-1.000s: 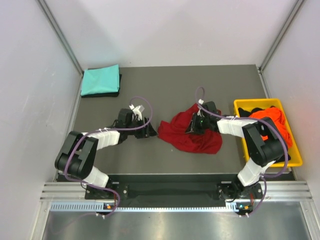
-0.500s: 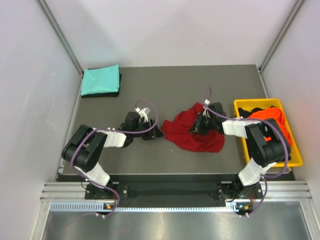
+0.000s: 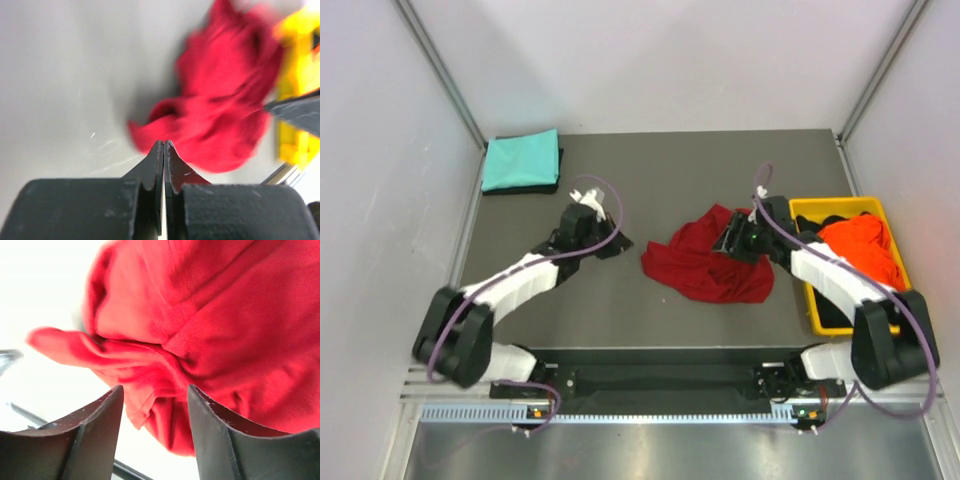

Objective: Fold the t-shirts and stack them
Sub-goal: Flatten the tshirt out

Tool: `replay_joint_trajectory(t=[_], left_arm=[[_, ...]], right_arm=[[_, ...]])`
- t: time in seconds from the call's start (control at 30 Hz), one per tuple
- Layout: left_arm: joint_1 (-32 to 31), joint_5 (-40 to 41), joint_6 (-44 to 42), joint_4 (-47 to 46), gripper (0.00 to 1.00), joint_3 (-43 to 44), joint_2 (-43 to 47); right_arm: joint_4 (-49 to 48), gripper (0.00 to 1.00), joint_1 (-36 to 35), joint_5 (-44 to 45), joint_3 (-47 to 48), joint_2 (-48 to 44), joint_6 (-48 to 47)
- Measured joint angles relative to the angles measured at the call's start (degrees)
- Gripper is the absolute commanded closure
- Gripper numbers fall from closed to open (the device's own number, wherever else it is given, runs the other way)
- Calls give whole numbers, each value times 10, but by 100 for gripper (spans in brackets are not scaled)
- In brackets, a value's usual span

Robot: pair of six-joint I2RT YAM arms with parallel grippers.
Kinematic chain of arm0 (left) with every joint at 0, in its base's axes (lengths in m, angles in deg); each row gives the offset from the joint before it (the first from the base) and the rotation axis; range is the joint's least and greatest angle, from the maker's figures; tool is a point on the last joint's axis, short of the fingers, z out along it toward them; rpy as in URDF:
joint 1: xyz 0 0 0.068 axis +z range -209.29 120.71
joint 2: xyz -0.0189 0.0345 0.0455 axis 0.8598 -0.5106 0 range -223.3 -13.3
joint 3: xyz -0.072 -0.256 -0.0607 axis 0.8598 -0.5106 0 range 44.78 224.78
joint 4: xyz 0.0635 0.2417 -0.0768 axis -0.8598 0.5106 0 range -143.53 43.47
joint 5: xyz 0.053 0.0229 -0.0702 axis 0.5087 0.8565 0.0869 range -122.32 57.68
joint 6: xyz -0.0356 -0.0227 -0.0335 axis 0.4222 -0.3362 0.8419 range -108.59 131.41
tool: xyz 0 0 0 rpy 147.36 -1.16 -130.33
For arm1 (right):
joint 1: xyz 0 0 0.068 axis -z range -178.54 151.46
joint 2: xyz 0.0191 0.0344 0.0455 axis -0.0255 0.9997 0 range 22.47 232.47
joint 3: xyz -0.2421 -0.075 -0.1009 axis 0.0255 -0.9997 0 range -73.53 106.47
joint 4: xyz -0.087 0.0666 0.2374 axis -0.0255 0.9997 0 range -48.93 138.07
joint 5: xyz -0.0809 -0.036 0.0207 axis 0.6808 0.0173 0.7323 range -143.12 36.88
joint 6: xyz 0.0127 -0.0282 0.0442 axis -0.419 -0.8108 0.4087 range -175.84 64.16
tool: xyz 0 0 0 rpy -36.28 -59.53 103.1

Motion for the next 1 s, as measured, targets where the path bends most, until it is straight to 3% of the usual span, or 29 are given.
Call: replay_joint_trajectory(t=[0.17, 0.3, 0.33, 0.37, 0.4, 0.53, 0.67, 1.0], left_arm=[[0, 82, -22, 144, 100, 137, 153], [0, 136, -43, 179, 100, 180, 226], [1, 137, -49, 182, 93, 177, 235], [1, 132, -59, 178, 74, 166, 240], [1, 126, -67, 172, 66, 153, 241], [1, 75, -72, 114, 53, 53, 204], [1, 39, -75, 83, 49, -28, 134], [-8, -34, -67, -101, 46, -85, 16]], right_arm=[[81, 40, 28, 68, 36, -110, 0], [108, 39, 50, 127, 43, -155, -5], [111, 40, 55, 135, 43, -156, -8], [115, 40, 59, 137, 43, -153, -10], [119, 40, 61, 137, 43, -149, -12], [128, 40, 63, 130, 40, -141, -16], [123, 40, 63, 121, 30, -148, -18], [117, 39, 63, 110, 12, -152, -20]])
